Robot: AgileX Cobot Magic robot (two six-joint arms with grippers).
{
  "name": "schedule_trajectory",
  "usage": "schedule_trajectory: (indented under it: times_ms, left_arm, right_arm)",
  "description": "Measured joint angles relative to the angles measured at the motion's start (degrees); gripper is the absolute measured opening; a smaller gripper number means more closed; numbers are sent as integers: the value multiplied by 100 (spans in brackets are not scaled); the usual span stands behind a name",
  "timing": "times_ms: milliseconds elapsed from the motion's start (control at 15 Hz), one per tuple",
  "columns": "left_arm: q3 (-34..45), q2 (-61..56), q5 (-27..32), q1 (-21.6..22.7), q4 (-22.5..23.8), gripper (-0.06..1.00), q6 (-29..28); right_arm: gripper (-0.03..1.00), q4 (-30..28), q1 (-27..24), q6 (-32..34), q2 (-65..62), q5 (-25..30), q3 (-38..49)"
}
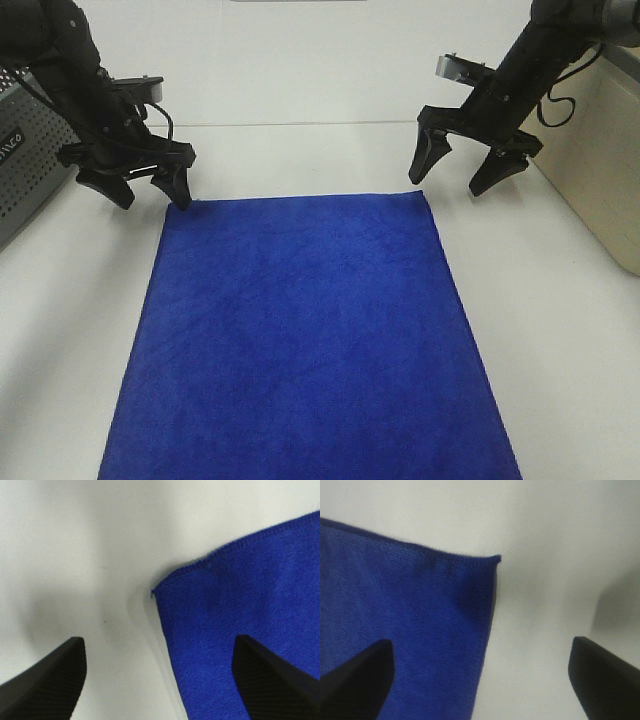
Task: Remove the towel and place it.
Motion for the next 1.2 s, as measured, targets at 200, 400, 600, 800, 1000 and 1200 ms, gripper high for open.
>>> schedule_trajectory:
  times_ms: [200, 400, 600, 800, 1000, 1200]
  left_arm:
    - [-11, 155, -155, 0, -29, 75, 0]
    - [-11, 258, -281, 0, -103, 75, 0]
    - [-40, 298, -338, 0, -132, 75, 0]
    - [-40, 304, -355, 0, -172, 75, 120]
    - [-40, 309, -441, 0, -487, 75, 246]
    - [-40, 315, -476, -46, -699, 75, 413]
  right_arm:
    - [91, -109, 80, 0, 80, -166, 0]
    - [91, -109, 97, -17, 258, -223, 0]
    - [91, -86, 97, -46, 321, -223, -46]
    - [91, -69, 97, -46, 321, -223, -46]
    - [91, 120, 97, -46, 332, -252, -46]
    - [91, 206, 235, -46, 361, -269, -46]
